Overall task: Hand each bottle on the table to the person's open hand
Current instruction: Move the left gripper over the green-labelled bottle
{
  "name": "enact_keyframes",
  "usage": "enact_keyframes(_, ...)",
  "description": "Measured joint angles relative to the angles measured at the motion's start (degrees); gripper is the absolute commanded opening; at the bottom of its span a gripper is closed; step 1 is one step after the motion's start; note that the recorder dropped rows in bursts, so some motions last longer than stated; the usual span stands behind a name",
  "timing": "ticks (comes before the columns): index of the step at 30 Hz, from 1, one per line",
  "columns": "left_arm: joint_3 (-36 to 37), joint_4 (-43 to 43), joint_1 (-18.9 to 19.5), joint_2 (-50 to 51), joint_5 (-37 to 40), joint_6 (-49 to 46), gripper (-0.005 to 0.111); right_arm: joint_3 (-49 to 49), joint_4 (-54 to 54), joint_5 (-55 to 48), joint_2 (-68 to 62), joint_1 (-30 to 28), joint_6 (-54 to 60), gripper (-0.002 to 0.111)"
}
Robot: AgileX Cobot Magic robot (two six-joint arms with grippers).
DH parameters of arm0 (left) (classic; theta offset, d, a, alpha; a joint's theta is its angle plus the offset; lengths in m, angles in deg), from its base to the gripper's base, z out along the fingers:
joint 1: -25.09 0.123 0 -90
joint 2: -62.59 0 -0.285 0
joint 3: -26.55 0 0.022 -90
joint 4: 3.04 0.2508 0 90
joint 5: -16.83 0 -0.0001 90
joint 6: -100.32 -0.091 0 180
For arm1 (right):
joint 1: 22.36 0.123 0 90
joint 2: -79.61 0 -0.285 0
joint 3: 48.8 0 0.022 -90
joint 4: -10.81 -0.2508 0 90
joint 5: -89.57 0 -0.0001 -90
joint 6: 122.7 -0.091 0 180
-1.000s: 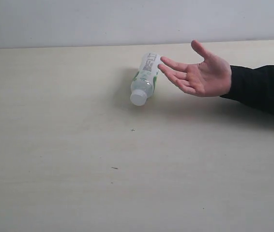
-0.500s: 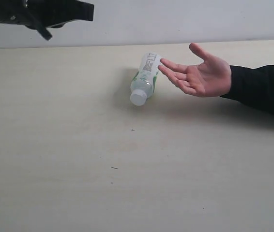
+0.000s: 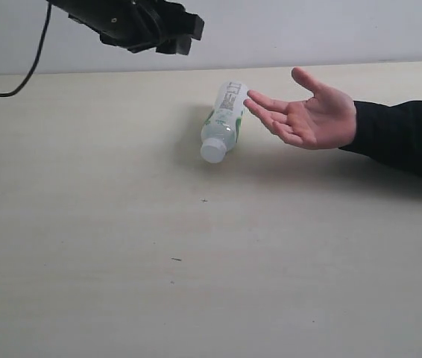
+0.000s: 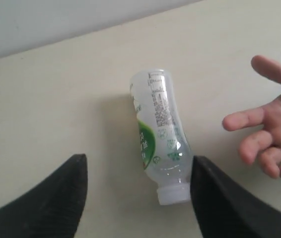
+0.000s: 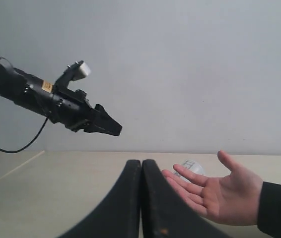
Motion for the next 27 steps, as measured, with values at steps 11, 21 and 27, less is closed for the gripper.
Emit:
enact_keyframes(11,-21.28,-0.16,0.62,15.3,19.72,5.09,0.079,0.0,0.0,0.0,0.0,0.0,0.0,0.0)
enact_keyframes(21,-28.55,-0.4,0.28,21.26,22.69,7.05,0.079,0.0,0.0,0.0,0.0,0.0,0.0,0.0)
enact_keyframes(27,-32.25,-0.4,0.02,24.88,22.45,7.95,0.079,0.0,0.0,0.0,0.0,0.0,0.0,0.0)
